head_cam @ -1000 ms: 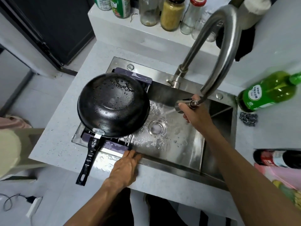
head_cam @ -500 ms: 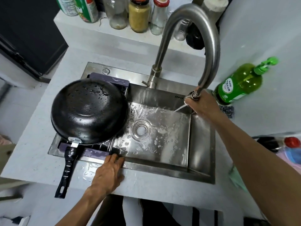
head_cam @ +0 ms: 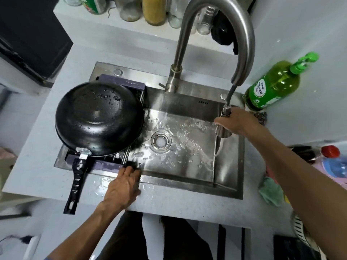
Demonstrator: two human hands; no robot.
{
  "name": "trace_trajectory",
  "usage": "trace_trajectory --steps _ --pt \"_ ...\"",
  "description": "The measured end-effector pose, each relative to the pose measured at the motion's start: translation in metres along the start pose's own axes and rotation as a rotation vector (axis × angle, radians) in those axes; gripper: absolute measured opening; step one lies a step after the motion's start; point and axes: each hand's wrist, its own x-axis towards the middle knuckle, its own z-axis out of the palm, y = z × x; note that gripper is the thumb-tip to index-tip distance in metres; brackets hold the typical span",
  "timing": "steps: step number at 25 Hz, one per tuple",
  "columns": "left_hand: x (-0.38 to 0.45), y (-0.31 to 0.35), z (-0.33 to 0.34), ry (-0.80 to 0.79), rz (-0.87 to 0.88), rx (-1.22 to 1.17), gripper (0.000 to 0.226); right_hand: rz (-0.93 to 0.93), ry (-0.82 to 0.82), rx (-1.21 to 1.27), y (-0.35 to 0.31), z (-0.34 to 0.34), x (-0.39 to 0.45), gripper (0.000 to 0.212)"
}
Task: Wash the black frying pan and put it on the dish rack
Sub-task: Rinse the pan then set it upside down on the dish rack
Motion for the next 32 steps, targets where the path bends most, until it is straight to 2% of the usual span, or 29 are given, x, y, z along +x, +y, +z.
trace_trajectory --steps 7,11,14,17,21,25,29,32 --pt "-0.006 0.001 -0.001 -0.009 -0.012 -0.042 0.064 -0.046 -0.078 0.155 0.001 0.004 -0.011 0.03" --pt "-0.009 0.001 -0.001 0.003 -0.029 -0.071 0.064 -0.031 -0.146 0.398 -0.02 0.028 -0.01 0.034" --pt "-0.008 0.001 -0.002 0.006 -0.027 -0.079 0.068 -0.075 -0.177 0.394 -0.029 0.034 -0.009 0.032" --pt "-0.009 -0.001 0.001 0.005 -0.03 -0.079 0.067 -0.045 -0.161 0.432 -0.028 0.035 -0.012 0.029" --pt "-0.005 -0.005 0.006 -0.022 -0.023 -0.072 0.064 -0.087 -0.239 0.483 -0.047 0.052 -0.013 0.036" --pt "-0.009 -0.006 0.009 0.013 0.012 -0.063 0.06 -0.007 -0.208 0.453 -0.032 0.043 -0.016 0.029" --pt "-0.004 -0.007 0.01 -0.007 0.052 0.008 0.057 -0.066 -0.279 0.509 -0.05 0.059 -0.019 0.031" --pt "-0.002 -0.007 0.008 -0.003 0.023 -0.027 0.056 -0.02 -0.285 0.507 -0.044 0.053 -0.02 0.028"
